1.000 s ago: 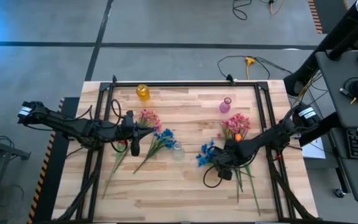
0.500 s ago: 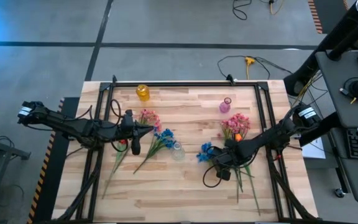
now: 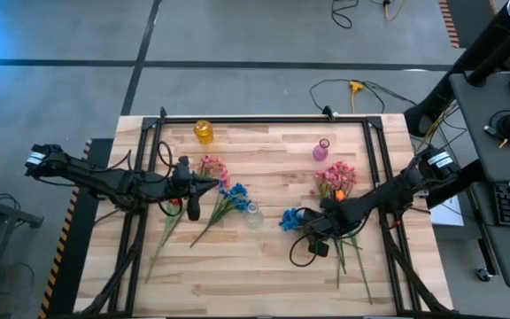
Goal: Sort flowers into vase by color
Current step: Put the right blue flowers into the transparent vase
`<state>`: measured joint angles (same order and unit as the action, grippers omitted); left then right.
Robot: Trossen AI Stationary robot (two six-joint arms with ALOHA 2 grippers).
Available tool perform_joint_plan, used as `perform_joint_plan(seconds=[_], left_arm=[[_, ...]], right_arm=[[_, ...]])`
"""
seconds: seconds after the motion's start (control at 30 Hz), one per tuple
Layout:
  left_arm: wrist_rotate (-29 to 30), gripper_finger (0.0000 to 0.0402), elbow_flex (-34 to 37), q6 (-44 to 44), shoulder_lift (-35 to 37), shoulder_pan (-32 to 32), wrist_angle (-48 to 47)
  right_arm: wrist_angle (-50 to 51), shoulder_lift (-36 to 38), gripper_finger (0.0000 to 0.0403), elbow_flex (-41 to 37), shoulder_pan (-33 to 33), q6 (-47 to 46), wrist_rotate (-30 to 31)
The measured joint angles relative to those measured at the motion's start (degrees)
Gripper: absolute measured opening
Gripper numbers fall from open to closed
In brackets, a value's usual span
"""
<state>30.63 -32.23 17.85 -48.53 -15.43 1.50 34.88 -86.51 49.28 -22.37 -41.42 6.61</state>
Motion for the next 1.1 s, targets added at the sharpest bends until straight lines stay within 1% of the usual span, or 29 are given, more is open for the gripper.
perform_joint_plan(seconds=[0.13,0.33,0.6,0.73,0.97,1.03,1.1], left_arm=[[0.0,0.0,0.0,0.0,0.0,0.0,0.0],[0.0,0.0,0.0,0.2,0.0,0.0,0.0],[0.0,0.0,0.0,4.4,-1.1,-0.6,0.4],[0.0,0.0,0.0,4.7,-2.2,-0.7,1.5],[-0.1,0.0,0.0,0.9,-2.2,-0.7,5.0],[-0.1,0.0,0.0,-0.2,-2.0,-1.0,6.0],[-0.1,0.0,0.0,-0.9,-1.6,-1.4,6.0]], right_arm=[[-0.8,1.7,0.0029,0.0,0.0,0.5,1.0],[-7.5,5.4,0.0029,0.0,-0.4,6.1,3.9],[-7.0,12.0,0.0029,-1.2,-4.3,10.4,13.5],[-7.0,16.1,0.0028,-1.7,-6.7,11.8,18.6],[-7.4,22.5,0.0028,-2.0,-9.1,13.8,27.6],[-7.9,23.9,0.0028,-2.0,-9.3,14.6,28.7],[-10.7,25.1,0.0028,-2.2,-9.3,16.4,29.5]])
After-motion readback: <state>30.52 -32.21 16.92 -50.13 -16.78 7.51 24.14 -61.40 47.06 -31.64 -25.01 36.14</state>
